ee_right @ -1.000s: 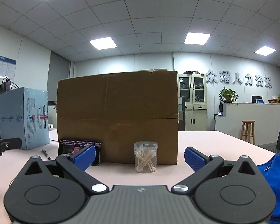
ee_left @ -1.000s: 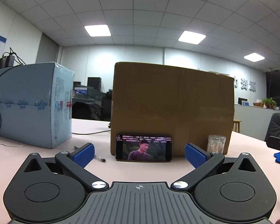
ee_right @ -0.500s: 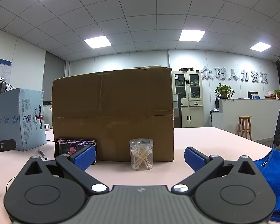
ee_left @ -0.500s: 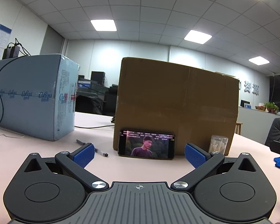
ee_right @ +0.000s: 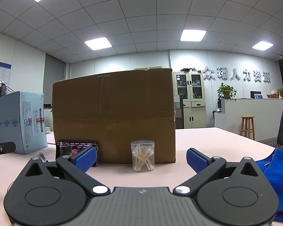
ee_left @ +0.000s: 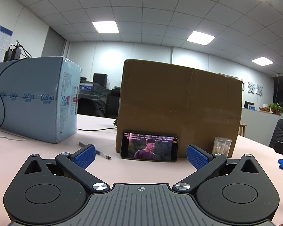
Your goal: Clean bowl
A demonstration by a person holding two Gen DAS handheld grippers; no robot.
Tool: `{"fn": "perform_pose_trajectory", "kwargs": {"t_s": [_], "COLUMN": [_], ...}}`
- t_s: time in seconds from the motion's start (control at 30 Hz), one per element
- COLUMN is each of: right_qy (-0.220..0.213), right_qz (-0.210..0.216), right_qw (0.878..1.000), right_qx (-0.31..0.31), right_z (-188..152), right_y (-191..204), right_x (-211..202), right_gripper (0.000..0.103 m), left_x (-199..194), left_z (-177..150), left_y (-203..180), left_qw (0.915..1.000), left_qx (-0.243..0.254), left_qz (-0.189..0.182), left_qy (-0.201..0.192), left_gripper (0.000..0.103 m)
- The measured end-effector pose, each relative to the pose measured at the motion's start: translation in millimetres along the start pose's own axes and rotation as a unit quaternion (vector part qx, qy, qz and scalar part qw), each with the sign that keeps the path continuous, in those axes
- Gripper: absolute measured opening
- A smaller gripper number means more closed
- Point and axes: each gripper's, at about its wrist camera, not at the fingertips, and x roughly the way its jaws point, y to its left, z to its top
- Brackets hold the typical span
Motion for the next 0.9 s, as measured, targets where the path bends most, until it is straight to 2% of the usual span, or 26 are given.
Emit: {"fn": "perform_pose_trajectory", "kwargs": {"t_s": [0.9], "right_qy": [0.008], "right_qz": [0.009], "right_qw": [1.0], "right_qx": [-0.008], "right_z": [1.6], "right_y": [3.2], "right_x": [-0.5], "right_gripper": [0.103], "left_x": [0.2], "left_z": [0.3], "left_y": [-0.1], "left_qw": [1.0], "left_qx": [0.003], "left_qz": [-0.001], "left_qy": [-0.001], "left_gripper": [0.103]}}
